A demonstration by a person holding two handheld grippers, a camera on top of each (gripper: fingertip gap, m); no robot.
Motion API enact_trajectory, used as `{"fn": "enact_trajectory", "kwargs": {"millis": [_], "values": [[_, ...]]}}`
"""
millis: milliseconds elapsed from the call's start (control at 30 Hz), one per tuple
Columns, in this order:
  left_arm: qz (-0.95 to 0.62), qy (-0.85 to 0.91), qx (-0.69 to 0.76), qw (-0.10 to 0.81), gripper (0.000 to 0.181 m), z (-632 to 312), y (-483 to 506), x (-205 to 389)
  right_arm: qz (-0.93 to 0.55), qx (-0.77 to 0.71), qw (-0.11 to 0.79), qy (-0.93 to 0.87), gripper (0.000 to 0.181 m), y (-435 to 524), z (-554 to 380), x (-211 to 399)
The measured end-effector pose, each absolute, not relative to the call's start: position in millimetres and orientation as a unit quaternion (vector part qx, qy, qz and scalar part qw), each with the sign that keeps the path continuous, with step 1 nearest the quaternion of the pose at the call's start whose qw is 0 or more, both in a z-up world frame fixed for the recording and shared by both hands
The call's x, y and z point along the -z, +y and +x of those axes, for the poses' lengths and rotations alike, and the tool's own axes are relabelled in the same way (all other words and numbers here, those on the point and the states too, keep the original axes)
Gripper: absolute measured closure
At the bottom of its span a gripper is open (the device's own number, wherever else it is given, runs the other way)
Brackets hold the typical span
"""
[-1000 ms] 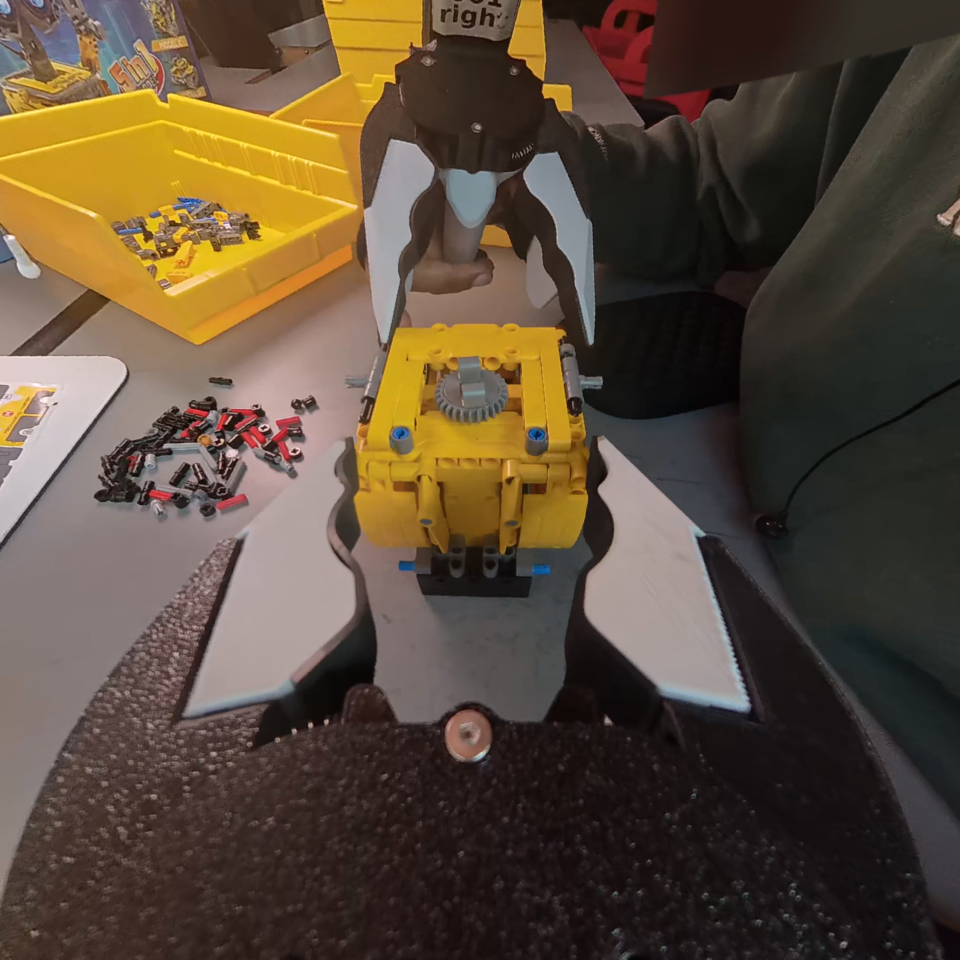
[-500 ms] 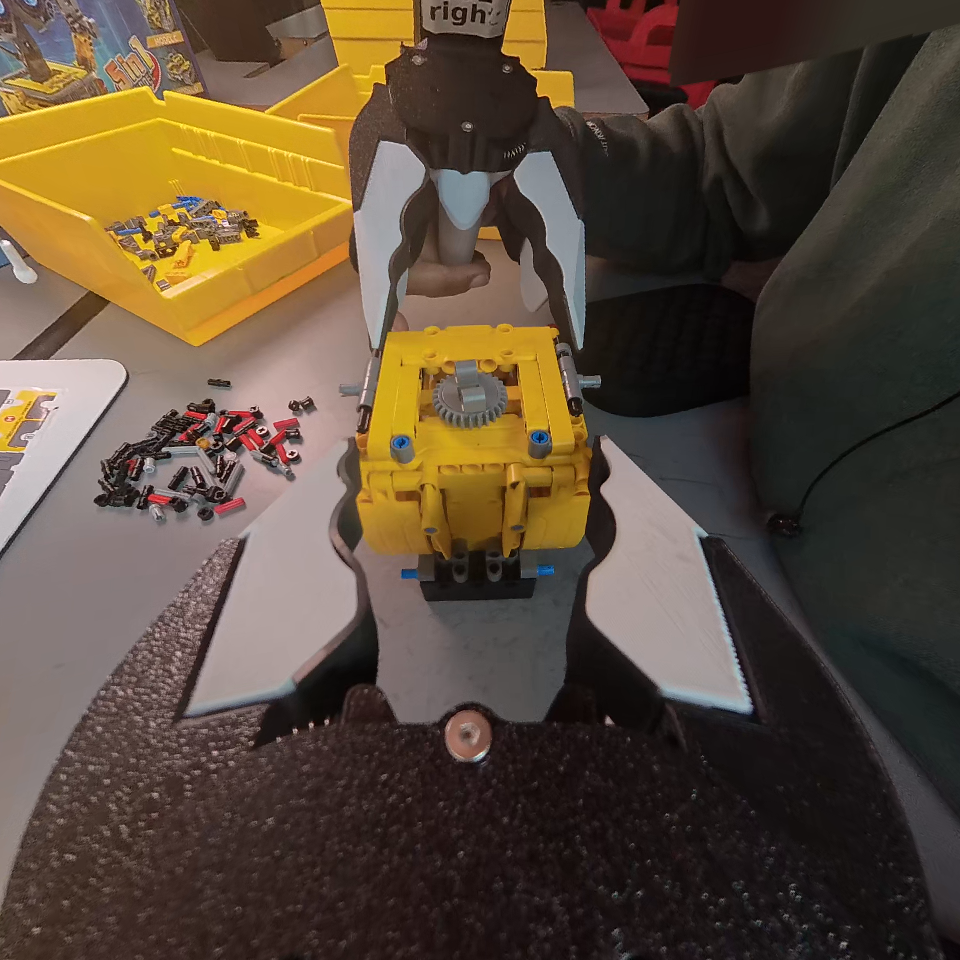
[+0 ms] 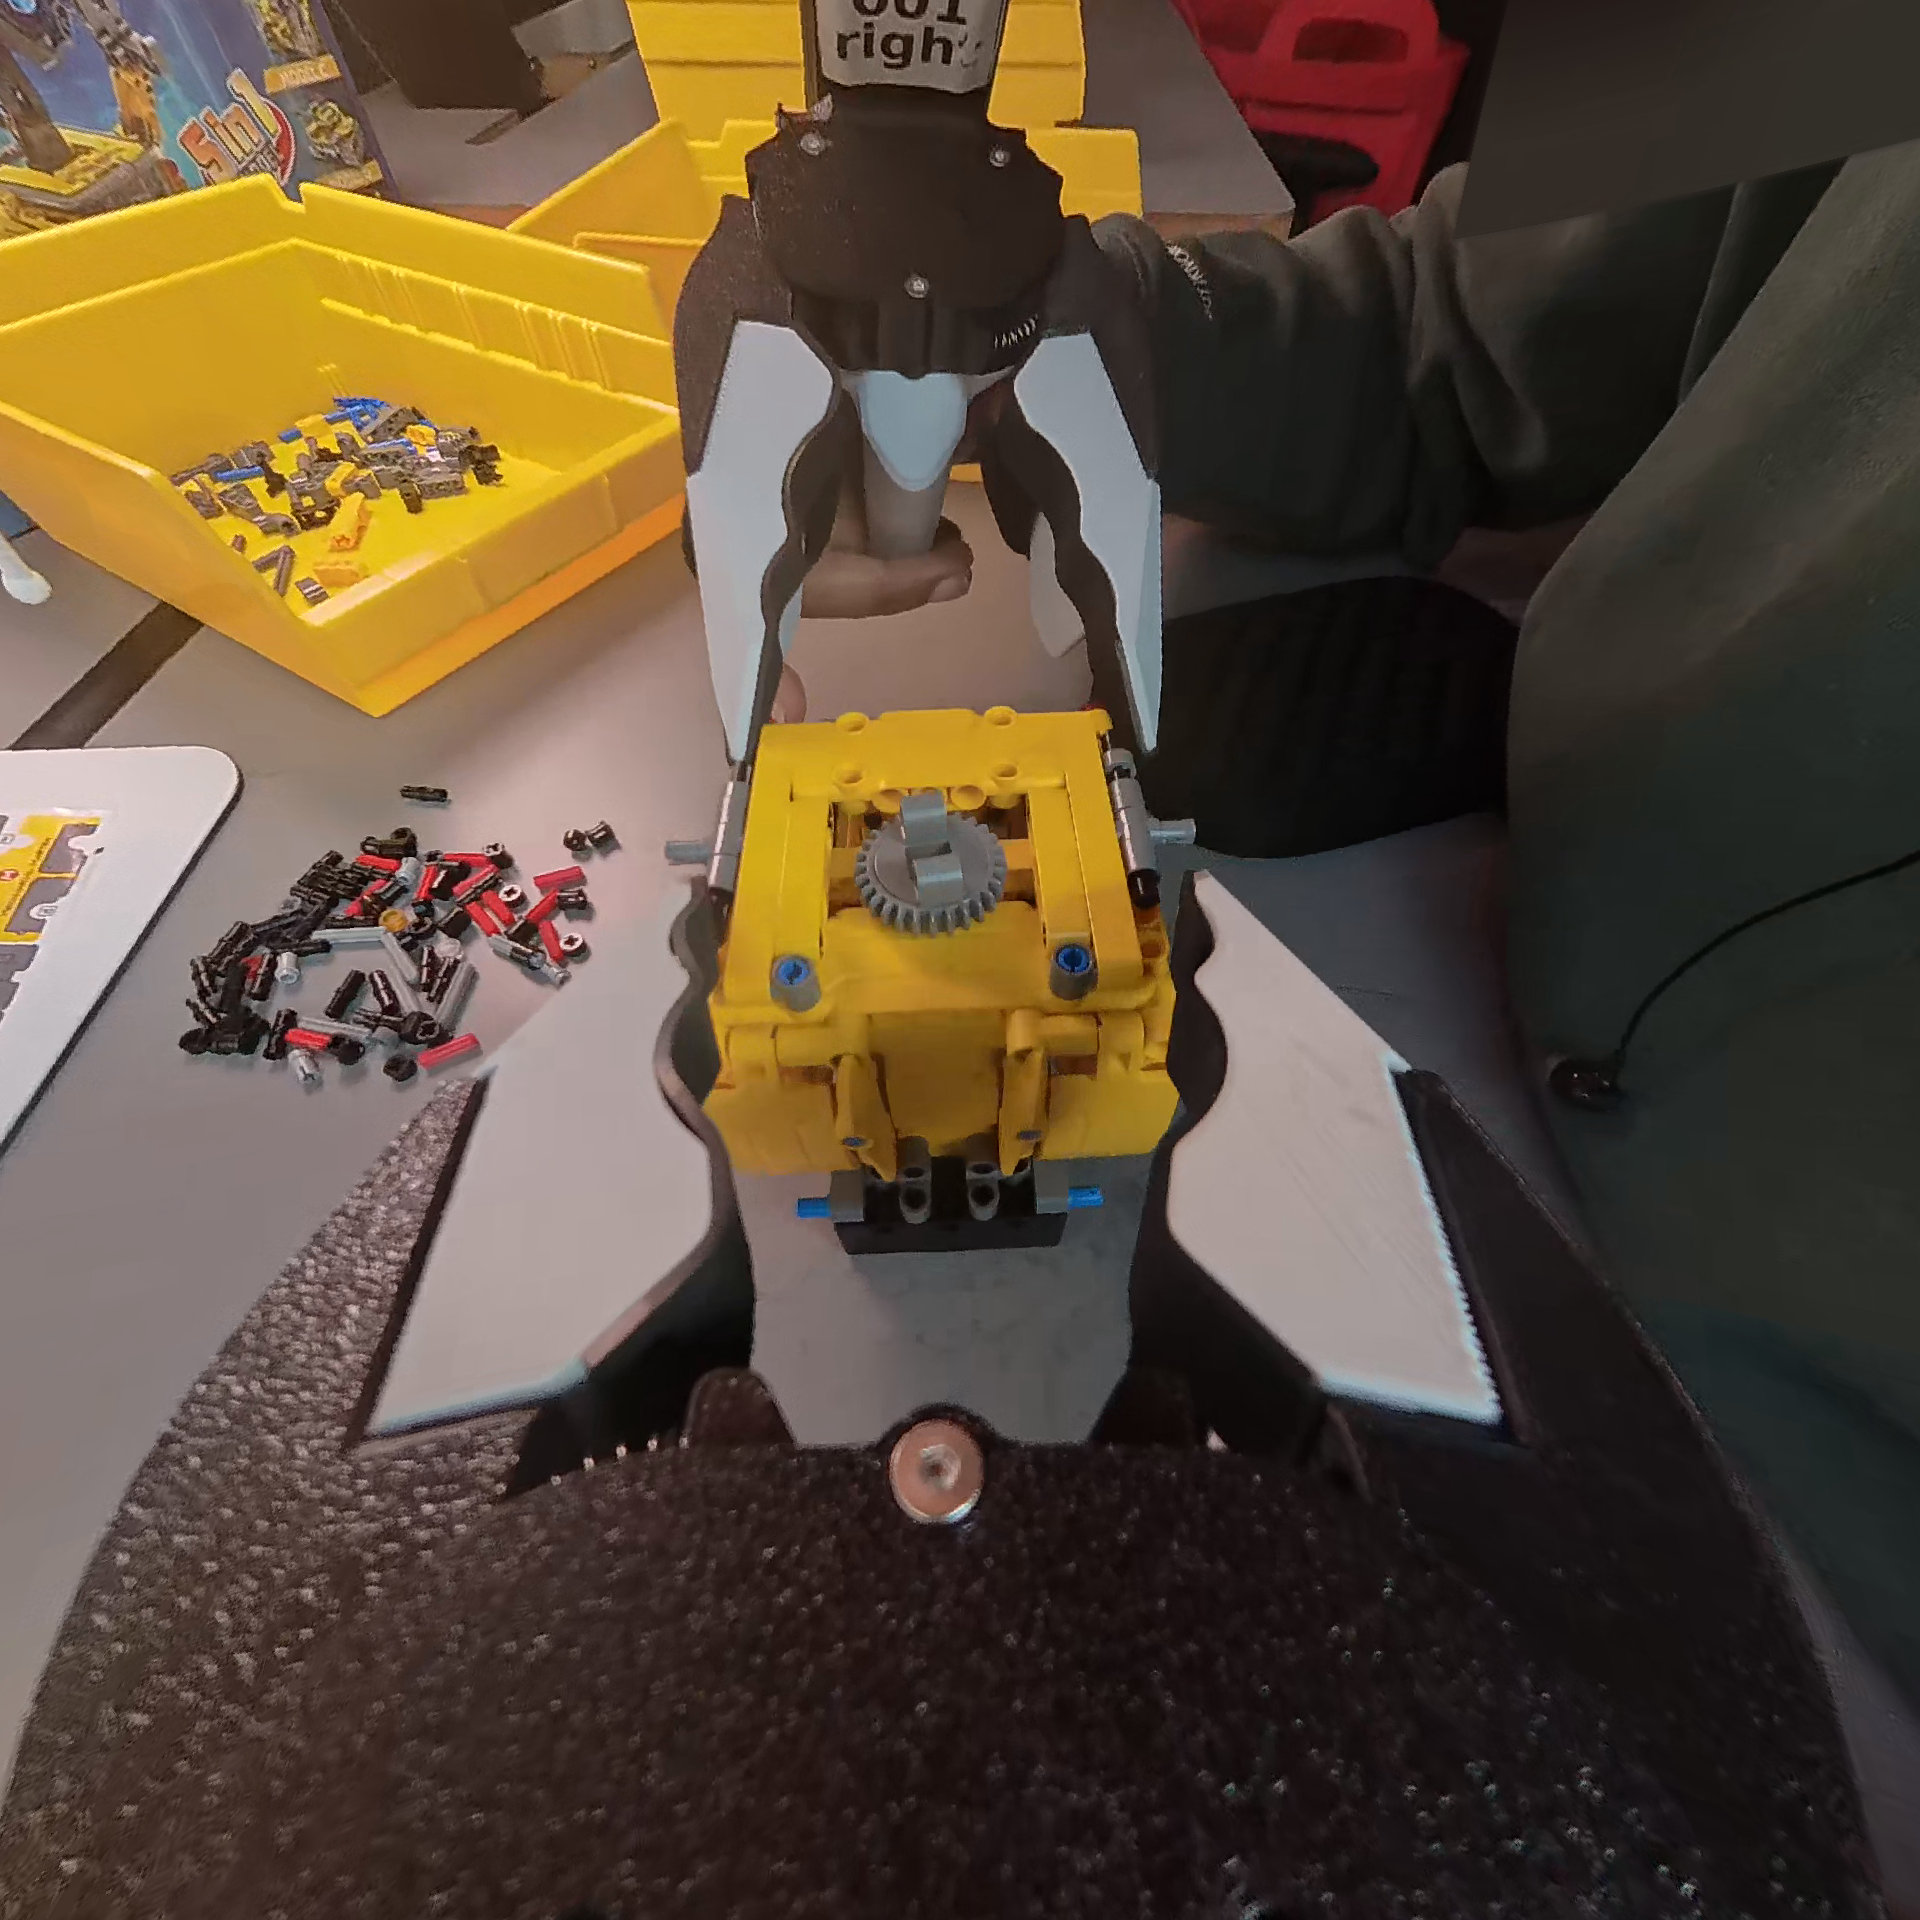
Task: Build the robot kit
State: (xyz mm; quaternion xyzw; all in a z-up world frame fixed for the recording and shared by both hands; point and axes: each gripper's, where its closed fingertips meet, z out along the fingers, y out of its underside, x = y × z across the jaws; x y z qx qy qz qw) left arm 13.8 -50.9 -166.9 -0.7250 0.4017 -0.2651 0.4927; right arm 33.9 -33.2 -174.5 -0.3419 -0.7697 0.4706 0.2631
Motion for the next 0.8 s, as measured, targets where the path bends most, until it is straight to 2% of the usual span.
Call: {"fn": "enact_trajectory", "kwargs": {"millis": [333, 800], "values": [[-0.744, 0.428, 0.202, 0.471, 0.094, 15.0, -50.5, 172.7, -0.347, -0.465, 0.263, -0.771, 0.096, -34.4, 32.9, 174.5], [-0.745, 0.414, 0.206, 0.481, 0.095, 18.1, -51.1, 172.0, -0.351, -0.460, 0.261, -0.772, 0.098, -35.5, 34.2, 173.7]]}}
